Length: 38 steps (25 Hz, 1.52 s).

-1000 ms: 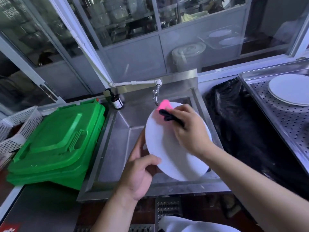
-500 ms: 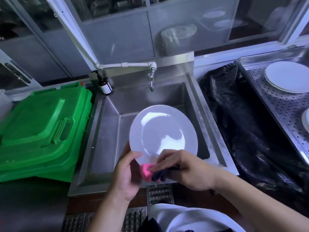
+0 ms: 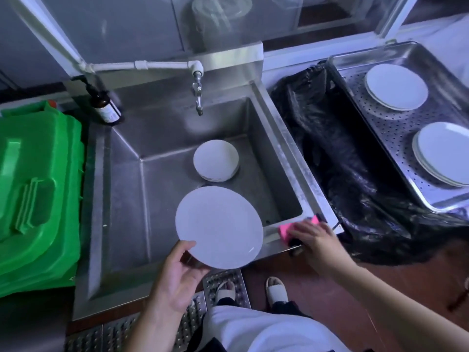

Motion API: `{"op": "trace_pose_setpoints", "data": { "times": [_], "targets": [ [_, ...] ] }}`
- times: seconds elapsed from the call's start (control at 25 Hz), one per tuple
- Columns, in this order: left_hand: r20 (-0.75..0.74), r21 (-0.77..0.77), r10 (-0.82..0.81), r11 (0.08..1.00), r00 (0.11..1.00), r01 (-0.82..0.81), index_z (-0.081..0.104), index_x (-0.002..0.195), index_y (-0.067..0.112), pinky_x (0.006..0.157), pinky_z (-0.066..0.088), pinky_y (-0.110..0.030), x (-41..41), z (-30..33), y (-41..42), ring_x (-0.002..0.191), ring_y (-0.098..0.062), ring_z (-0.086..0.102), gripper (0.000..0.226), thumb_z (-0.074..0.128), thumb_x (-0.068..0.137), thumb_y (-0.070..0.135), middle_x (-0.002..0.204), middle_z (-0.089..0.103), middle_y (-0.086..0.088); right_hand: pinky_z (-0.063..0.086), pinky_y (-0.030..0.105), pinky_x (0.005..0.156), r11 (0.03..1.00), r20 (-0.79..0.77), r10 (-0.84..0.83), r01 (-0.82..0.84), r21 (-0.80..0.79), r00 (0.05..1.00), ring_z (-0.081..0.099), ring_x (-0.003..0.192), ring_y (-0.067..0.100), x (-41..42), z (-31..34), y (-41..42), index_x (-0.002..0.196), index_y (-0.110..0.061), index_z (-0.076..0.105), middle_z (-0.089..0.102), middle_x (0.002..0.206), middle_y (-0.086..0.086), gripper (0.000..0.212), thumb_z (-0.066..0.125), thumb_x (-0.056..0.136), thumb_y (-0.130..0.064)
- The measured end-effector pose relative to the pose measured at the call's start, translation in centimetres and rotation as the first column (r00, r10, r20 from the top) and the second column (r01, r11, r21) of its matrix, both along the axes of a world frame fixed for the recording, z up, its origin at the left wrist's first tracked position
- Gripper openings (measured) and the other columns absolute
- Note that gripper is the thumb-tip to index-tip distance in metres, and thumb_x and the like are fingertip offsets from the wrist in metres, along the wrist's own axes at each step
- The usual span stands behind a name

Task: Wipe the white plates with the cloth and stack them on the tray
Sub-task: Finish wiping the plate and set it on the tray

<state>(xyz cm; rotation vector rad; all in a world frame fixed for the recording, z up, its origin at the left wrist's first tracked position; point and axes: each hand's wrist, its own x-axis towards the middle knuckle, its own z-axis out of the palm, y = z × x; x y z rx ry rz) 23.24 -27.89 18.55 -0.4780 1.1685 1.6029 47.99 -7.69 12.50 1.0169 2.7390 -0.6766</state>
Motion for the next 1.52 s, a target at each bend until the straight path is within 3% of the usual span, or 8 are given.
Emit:
{"op": "trace_pose_setpoints", "data": {
  "times": [0.08,0.16,0.36,0.52,0.64,0.96,1.2,1.52],
  "targets": [
    [0.007,-0.002,-0.027,1.000,1.000,0.027,0.064,0.117,0.004,0.058,0.063,-0.038,-0.6,-0.5,-0.4,0.096,-0.029,0.070,0.037,0.059,0.080,0.003,0.115,0.073,-0.017,-0.003,0.046,0.123,0.996,0.231,0.055,-0.038,-0.078,0.971,-0.006,0.154,0.019,0.4,-1.9,-1.8,0.157,-0.035,0.013,-0.001,0.164,-0.010,0.088,0.014,0.073,-0.061],
    [-0.008,-0.002,-0.072,0.997,0.997,0.072,0.065,0.115,0.007,0.055,0.062,-0.035,-1.2,-1.1,-0.6,0.085,-0.025,0.075,0.030,0.053,0.088,-0.001,0.106,0.077,-0.013,-0.014,0.042,0.122,0.999,0.199,-0.003,0.014,-0.052,0.980,-0.016,0.152,0.014,0.5,-2.8,-2.6,0.158,-0.037,0.009,-0.005,0.163,-0.013,0.087,0.016,0.076,-0.067],
    [-0.129,0.043,-0.228,0.971,0.965,0.235,0.065,0.114,0.018,0.053,0.062,-0.037,-2.1,-1.0,1.7,0.081,-0.017,0.077,0.038,0.049,0.091,-0.007,0.105,0.078,-0.001,0.024,0.033,0.117,0.889,-0.077,-0.402,0.369,-0.270,0.912,0.036,0.143,0.009,-1.0,1.0,-1.2,0.143,-0.029,0.053,0.050,0.149,-0.006,0.057,0.050,0.092,-0.056],
    [-0.274,0.078,-0.372,0.911,0.887,0.406,0.062,0.129,0.021,0.060,0.063,-0.042,-1.5,1.0,5.0,0.105,-0.029,0.070,0.057,0.060,0.076,0.000,0.120,0.074,-0.006,0.052,0.036,0.091,0.440,-0.185,-0.857,0.497,-0.748,0.481,0.065,0.106,0.018,-1.1,8.1,1.7,0.122,-0.027,0.068,0.070,0.112,-0.007,0.026,0.062,0.098,-0.033],
    [-0.340,0.126,-0.470,0.835,0.814,0.535,0.059,0.132,0.018,0.059,0.062,-0.043,1.8,3.7,8.6,0.100,-0.032,0.069,0.061,0.061,0.075,0.000,0.125,0.071,-0.013,0.056,0.047,0.093,0.234,-0.095,-0.931,0.379,-0.895,0.352,0.070,0.098,0.025,2.6,13.7,3.9,0.115,-0.018,0.072,0.074,0.110,0.004,0.031,0.058,0.097,-0.039],
    [-0.391,0.057,-0.678,0.657,0.622,0.752,0.057,0.115,0.004,0.051,0.057,-0.041,15.0,7.0,17.3,0.068,-0.034,0.068,0.039,0.071,0.079,-0.004,0.103,0.072,-0.024,0.056,0.039,0.071,0.078,-0.045,-0.994,0.348,-0.934,0.100,0.064,0.078,0.026,19.2,16.1,5.4,0.110,-0.007,0.074,0.074,0.094,0.012,0.035,0.058,0.094,-0.033],
    [-0.399,-0.036,-0.770,0.556,0.498,0.830,0.073,0.120,0.010,0.085,0.060,-0.055,23.4,5.7,22.1,0.102,-0.025,0.072,0.032,0.051,0.096,0.006,0.118,0.075,-0.011,0.059,0.041,0.075,0.027,-0.043,-0.998,0.360,-0.933,-0.038,0.072,0.072,0.020,27.5,13.7,6.2,0.107,-0.007,0.075,0.076,0.099,0.012,0.028,0.058,0.096,-0.026],
    [-0.458,-0.126,-0.753,0.581,0.472,0.804,0.071,0.118,0.011,0.092,0.057,-0.055,28.9,6.9,29.6,0.114,-0.022,0.069,0.037,0.046,0.093,0.001,0.119,0.075,-0.006,0.058,0.049,0.086,0.006,-0.045,-0.995,0.416,-0.909,-0.085,0.069,0.090,0.028,32.0,13.0,14.7,0.104,-0.009,0.075,0.071,0.105,0.011,0.024,0.065,0.093,-0.027]
  ]
}}
